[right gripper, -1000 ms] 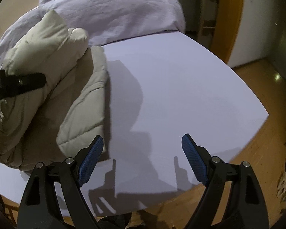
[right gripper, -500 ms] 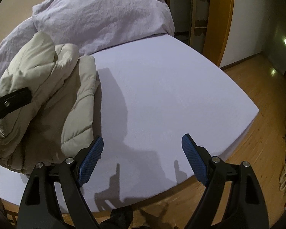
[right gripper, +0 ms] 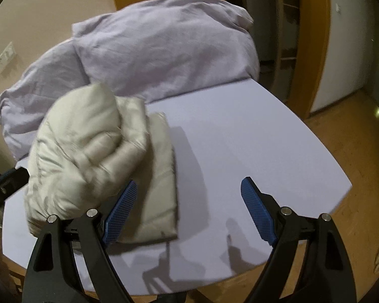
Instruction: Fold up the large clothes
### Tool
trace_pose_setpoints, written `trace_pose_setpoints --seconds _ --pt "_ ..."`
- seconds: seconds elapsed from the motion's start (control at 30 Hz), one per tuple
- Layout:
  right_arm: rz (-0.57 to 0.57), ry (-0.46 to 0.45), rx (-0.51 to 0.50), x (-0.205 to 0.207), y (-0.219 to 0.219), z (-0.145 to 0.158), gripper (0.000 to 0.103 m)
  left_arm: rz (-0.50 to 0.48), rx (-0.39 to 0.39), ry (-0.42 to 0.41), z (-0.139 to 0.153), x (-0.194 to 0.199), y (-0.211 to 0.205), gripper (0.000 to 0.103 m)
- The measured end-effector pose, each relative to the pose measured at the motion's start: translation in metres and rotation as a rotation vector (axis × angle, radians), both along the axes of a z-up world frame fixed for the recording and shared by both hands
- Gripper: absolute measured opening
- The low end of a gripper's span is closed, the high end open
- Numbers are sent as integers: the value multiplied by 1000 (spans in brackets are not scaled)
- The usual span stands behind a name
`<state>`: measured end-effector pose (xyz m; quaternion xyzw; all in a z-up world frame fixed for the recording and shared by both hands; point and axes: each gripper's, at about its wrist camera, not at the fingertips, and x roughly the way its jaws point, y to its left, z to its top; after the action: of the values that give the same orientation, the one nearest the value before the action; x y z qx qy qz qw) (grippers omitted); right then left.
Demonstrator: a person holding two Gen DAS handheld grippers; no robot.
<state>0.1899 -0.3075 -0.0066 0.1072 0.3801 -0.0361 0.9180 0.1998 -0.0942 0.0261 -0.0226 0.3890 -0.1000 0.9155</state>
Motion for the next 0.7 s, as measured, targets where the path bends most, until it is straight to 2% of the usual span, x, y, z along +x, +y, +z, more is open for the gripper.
trace_pose_setpoints --seconds 0.23,0.4,0.53,0.7 --pt "91 -43 19 30 35 28 85 136 -2 11 0 24 54 74" --pt "163 -54 4 51 64 41 69 223 -25 42 -8 53 92 74" --pt "209 -46 -10 69 85 43 63 269 -63 92 -26 79 112 74" --pt "238 -34 -22 87 101 40 59 268 -101 112 -47 100 113 75"
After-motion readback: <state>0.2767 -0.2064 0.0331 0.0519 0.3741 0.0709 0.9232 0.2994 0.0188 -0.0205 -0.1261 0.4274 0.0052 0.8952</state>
